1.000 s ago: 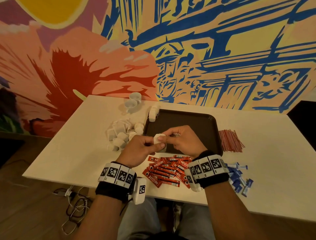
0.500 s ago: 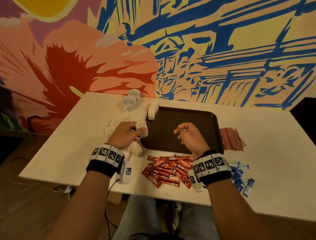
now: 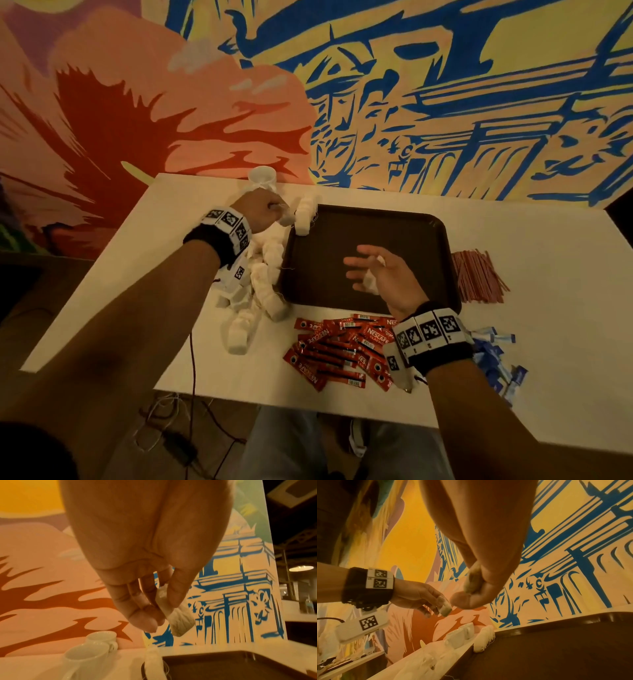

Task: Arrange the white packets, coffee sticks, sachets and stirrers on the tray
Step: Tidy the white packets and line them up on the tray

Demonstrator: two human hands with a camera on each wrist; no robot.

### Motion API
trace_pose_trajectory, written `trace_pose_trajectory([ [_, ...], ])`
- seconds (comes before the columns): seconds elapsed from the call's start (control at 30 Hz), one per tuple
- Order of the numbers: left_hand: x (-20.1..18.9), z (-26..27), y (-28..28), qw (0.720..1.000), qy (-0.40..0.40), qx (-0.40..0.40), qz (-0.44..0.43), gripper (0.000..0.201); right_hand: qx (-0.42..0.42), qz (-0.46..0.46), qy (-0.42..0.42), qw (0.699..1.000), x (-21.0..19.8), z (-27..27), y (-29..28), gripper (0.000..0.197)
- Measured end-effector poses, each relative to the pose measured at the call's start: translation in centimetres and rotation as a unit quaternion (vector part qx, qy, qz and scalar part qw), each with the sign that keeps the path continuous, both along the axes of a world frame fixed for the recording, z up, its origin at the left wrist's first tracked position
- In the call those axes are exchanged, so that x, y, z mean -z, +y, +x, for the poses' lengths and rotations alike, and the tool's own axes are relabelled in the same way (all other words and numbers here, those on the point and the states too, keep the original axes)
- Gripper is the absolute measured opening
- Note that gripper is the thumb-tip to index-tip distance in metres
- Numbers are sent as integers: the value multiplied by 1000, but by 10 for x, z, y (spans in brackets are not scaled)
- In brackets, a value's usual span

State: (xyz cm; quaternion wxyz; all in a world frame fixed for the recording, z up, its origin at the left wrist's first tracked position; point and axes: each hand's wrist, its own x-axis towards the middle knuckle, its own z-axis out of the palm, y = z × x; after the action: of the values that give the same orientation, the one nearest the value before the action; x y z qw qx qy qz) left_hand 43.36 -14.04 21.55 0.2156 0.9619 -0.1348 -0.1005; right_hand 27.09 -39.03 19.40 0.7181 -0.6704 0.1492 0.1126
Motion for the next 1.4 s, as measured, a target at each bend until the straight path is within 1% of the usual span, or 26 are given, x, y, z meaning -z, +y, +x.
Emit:
trace_pose_trajectory([
  [0.07, 13, 14, -6, 1000, 6, 14, 27, 32, 10, 16, 15, 1000, 2, 7, -1, 24],
  [0.17, 34, 34, -14, 997, 13, 41, 65, 31, 24, 23, 22, 999, 9, 20, -1, 21],
  [0.3, 61, 55, -26, 993, 29, 60, 96, 27, 14, 0, 43, 999, 20, 37, -2, 16],
  [0.4, 79, 70, -35, 991, 53, 71, 101, 23, 7, -10, 60, 998, 29, 45, -2, 17],
  [0.5, 96, 85, -40, 988, 85, 63, 116, 24, 1, -10, 67, 998, 36, 49, -2, 19],
  [0.57, 104, 93, -42, 987, 92, 53, 121, 26, 0, -10, 76, 997, 40, 49, -4, 20],
  [0.67, 111, 104, -42, 989, 73, 41, 123, 28, -8, -25, 79, 997, 47, 50, -6, 22],
  [0.77, 114, 112, -42, 992, 48, 20, 116, 26, -12, -27, 79, 996, 53, 52, -6, 23],
  [0.83, 115, 115, -42, 994, 23, -4, 105, 26, -16, -26, 79, 996, 54, 53, -5, 23],
  [0.93, 115, 112, -43, 997, -26, -19, 77, 30, -19, -22, 74, 997, 55, 54, -3, 23],
  [1.0, 115, 106, -44, 996, -45, -27, 71, 24, -20, -20, 71, 997, 55, 54, -2, 23],
  [1.07, 115, 99, -44, 996, -37, -27, 80, 16, -23, -18, 67, 997, 55, 53, -2, 22],
  [1.1, 115, 95, -44, 995, -21, -21, 92, 17, -25, -17, 65, 997, 55, 53, -2, 22],
  [1.23, 122, 81, -46, 990, 33, 18, 136, 35, -29, -17, 62, 997, 54, 50, -2, 23],
  [1.3, 126, 77, -48, 989, 33, 24, 145, 37, -29, -15, 62, 998, 53, 49, -2, 23],
  [1.4, 131, 77, -50, 988, 14, 33, 154, 33, -25, -17, 61, 998, 53, 49, -4, 23],
])
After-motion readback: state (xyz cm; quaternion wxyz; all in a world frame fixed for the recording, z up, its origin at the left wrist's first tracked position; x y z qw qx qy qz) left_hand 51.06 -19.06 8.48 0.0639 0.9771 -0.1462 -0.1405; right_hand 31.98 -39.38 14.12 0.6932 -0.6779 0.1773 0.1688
